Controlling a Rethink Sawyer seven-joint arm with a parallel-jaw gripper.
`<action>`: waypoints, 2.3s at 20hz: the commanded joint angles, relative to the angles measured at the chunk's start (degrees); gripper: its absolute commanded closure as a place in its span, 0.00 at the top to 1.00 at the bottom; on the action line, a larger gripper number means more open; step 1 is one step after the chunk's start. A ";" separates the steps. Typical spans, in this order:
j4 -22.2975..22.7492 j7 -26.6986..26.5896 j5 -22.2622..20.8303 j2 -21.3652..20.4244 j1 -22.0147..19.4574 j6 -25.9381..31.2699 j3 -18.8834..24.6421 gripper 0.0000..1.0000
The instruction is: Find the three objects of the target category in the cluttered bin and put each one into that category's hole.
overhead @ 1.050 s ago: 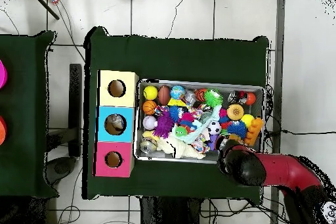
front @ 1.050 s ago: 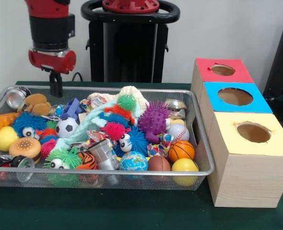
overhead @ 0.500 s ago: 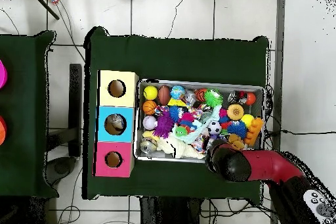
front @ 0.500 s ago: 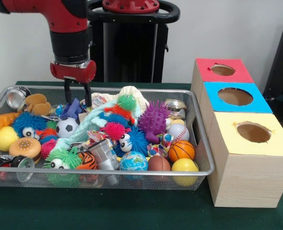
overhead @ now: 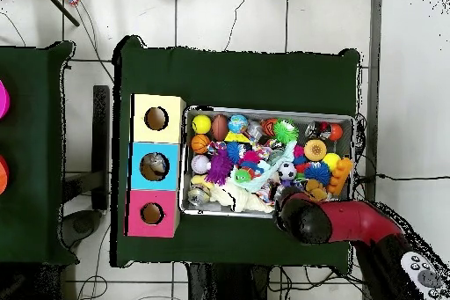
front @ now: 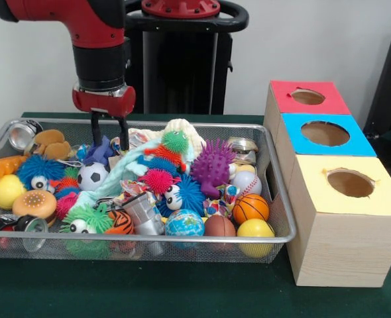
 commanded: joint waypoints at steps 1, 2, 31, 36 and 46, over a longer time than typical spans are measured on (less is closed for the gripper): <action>-3.89 -1.34 -1.78 -3.47 0.28 -0.34 -0.68 1.00; -3.38 -2.07 -1.49 -4.26 -0.08 0.40 -0.37 1.00; -2.72 -1.17 -9.60 6.74 -0.78 -1.64 -3.82 1.00; -6.42 6.55 -12.81 7.89 6.43 -7.61 -12.65 1.00; -10.07 8.38 -9.35 9.87 13.33 -15.37 -23.78 1.00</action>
